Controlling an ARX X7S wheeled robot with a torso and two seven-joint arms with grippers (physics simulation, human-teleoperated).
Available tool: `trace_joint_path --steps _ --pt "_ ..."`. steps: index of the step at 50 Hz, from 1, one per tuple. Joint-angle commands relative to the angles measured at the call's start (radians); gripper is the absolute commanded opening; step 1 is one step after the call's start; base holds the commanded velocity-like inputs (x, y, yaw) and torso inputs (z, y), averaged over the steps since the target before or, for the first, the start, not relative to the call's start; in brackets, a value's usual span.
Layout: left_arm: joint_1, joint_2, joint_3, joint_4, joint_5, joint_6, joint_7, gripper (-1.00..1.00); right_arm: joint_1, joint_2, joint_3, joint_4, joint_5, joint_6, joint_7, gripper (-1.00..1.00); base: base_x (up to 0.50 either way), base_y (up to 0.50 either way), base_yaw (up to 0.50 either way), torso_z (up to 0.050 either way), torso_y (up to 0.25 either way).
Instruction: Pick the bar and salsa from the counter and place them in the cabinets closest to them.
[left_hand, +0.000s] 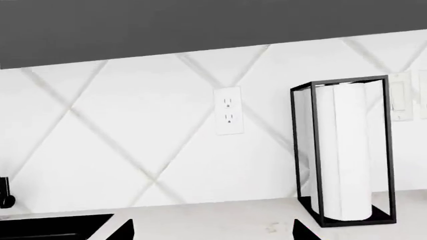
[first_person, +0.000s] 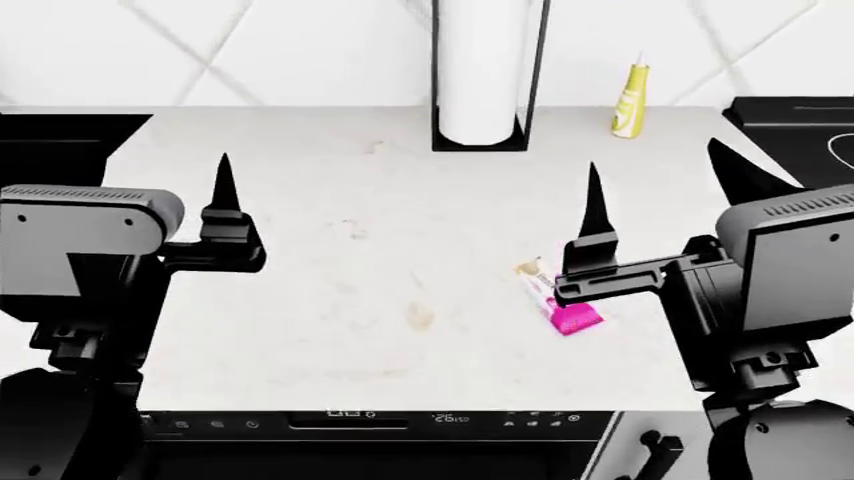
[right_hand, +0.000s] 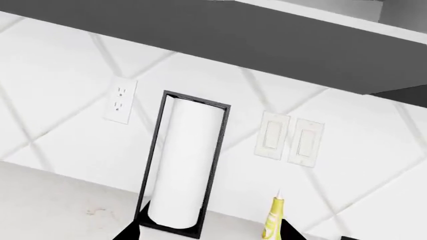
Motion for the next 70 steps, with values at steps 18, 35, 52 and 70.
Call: trace_joint_path --steps 18,35,52,70 --pt "-0.016 -0.024 -0.008 0.014 -0.008 -0.014 -0.017 1.00 0.067 0.127 0.061 -0.032 0.381 0.081 0.272 1.00 0.40 0.13 0.00 0.000 0.000" --pt "-0.012 -0.033 0.001 0.001 -0.002 0.004 -0.028 1.00 0.203 0.163 0.202 -0.035 0.839 0.316 0.579 1.00 0.02 0.00 0.00 0.000 0.000" --pt "-0.007 -0.035 -0.007 -0.007 -0.016 0.010 -0.029 1.00 0.375 0.522 0.046 0.265 1.928 0.201 1.435 1.00 0.00 0.00 0.00 0.000 0.001" --pt "-0.007 -0.042 0.005 -0.013 -0.016 0.022 -0.036 1.00 0.332 0.485 -0.011 0.274 2.000 0.099 1.450 1.00 0.11 0.00 0.00 0.000 0.000"
